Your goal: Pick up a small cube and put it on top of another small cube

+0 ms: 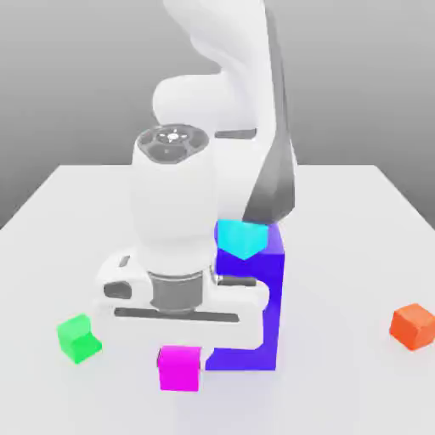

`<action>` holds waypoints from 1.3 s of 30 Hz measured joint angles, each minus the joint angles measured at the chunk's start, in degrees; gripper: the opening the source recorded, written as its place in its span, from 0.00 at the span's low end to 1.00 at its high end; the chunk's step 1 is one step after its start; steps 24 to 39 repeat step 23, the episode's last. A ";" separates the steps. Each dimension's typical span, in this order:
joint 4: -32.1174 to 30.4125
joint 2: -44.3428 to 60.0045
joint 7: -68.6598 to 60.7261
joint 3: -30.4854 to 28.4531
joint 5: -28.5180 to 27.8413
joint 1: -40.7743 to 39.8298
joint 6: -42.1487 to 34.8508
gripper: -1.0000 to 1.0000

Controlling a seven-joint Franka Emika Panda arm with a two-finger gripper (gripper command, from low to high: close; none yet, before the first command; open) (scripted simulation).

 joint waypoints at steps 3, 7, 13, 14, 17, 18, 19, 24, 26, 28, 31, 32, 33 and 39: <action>-2.51 -2.31 7.56 -3.32 -0.55 -1.91 0.25 0.00; -5.83 -5.54 18.36 -6.63 -2.22 -6.49 0.51 0.00; -10.78 -10.50 35.06 -9.11 -5.57 -14.52 0.90 0.00; -11.51 -11.01 37.39 -9.37 -5.87 -15.60 1.19 0.00; -11.91 -6.64 35.75 -8.96 -0.91 -15.42 5.50 0.00; -11.83 -4.55 34.00 -7.94 1.71 -15.69 7.26 0.00; -11.69 -2.41 32.10 -6.49 4.45 -16.59 9.04 0.00; -11.43 1.02 28.99 -3.62 8.83 -18.57 11.90 1.00; -11.43 1.02 28.99 -3.62 8.83 -18.57 11.90 1.00; -11.43 1.02 28.99 -3.62 8.83 -18.57 11.90 1.00; -11.43 1.02 28.99 -3.62 8.83 -18.57 11.90 1.00; -11.43 1.02 28.99 -3.62 8.83 -18.57 11.90 1.00; -11.43 1.02 28.99 -3.62 8.83 -18.57 11.90 1.00; -11.43 1.02 28.99 -3.62 8.83 -18.57 11.90 1.00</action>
